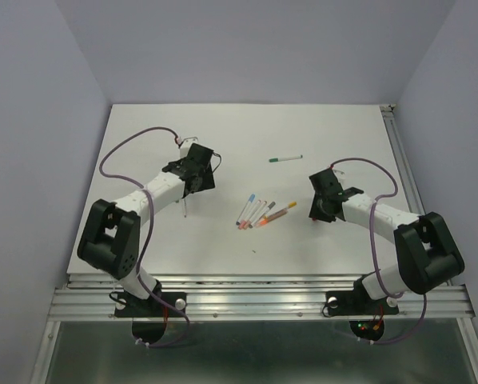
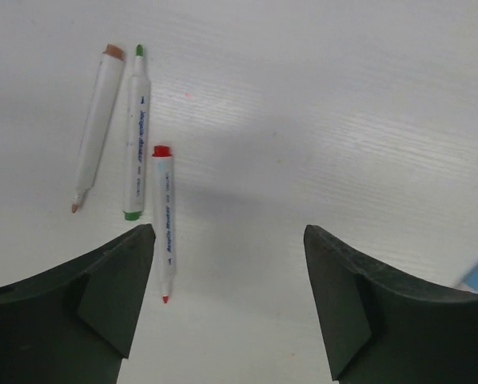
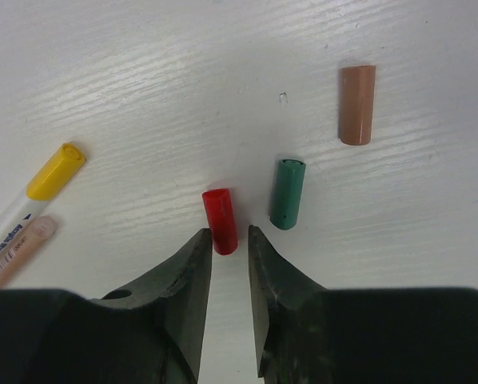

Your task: Open the pen caps

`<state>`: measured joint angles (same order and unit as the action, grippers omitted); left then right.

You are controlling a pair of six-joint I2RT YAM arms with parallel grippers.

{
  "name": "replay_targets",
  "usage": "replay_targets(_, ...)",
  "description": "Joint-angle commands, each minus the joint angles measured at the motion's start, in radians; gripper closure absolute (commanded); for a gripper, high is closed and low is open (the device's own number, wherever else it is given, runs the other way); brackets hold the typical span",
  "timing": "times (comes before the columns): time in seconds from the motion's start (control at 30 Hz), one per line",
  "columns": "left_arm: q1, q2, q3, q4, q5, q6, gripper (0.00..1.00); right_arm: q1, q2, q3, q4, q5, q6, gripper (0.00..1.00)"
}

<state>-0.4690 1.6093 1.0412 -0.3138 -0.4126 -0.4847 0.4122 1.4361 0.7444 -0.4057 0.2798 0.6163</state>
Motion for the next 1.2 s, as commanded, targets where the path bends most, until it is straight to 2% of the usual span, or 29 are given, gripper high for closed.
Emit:
replay_targets(0.0,0.003,-0.153,-0.012,0.082,0.136,0.055,0.11,-0.009,-0.017,0.006,-0.010,0.013,0.031,0.69)
replay_targets(0.13,0.000,-0.213,-0.047,0.159,0.230,0.078,0.03,-0.010,-0.032,-0.002,-0.015,0.013,0.040,0.63)
replay_targets(0.17,-0.002,-0.227,-0.056,0.166,0.244,0.081,0.01,-0.009,-0.043,0.000,-0.021,0.018,0.045,0.56)
replay_targets(0.33,-0.022,-0.236,-0.073,0.199,0.317,0.100,0.01,-0.009,-0.101,0.006,-0.045,0.018,0.045,0.39)
replay_targets(0.43,-0.054,-0.230,-0.082,0.220,0.345,0.113,0.01,-0.009,-0.169,0.007,-0.045,-0.004,0.019,0.35)
replay_targets(0.47,-0.065,-0.224,-0.078,0.222,0.344,0.113,0.01,-0.009,-0.193,0.007,-0.039,-0.025,-0.002,0.25)
replay_targets(0.5,-0.088,-0.209,-0.075,0.223,0.331,0.115,0.01,-0.010,-0.238,0.003,-0.022,-0.042,-0.018,0.21)
replay_targets(0.57,-0.108,-0.187,-0.055,0.222,0.333,0.120,0.01,-0.010,-0.293,-0.007,-0.006,-0.076,-0.043,0.05)
replay_targets(0.6,-0.127,-0.163,-0.050,0.222,0.336,0.120,0.01,-0.009,-0.357,-0.014,0.026,-0.089,-0.050,0.00)
replay_targets(0.83,-0.216,-0.037,0.022,0.202,0.333,0.127,0.01,-0.009,-0.587,-0.094,0.131,-0.126,-0.079,0.00)
replay_targets(1.17,-0.275,0.098,0.085,0.147,0.267,0.118,0.01,-0.009,-0.580,-0.126,0.153,-0.143,-0.082,0.00)
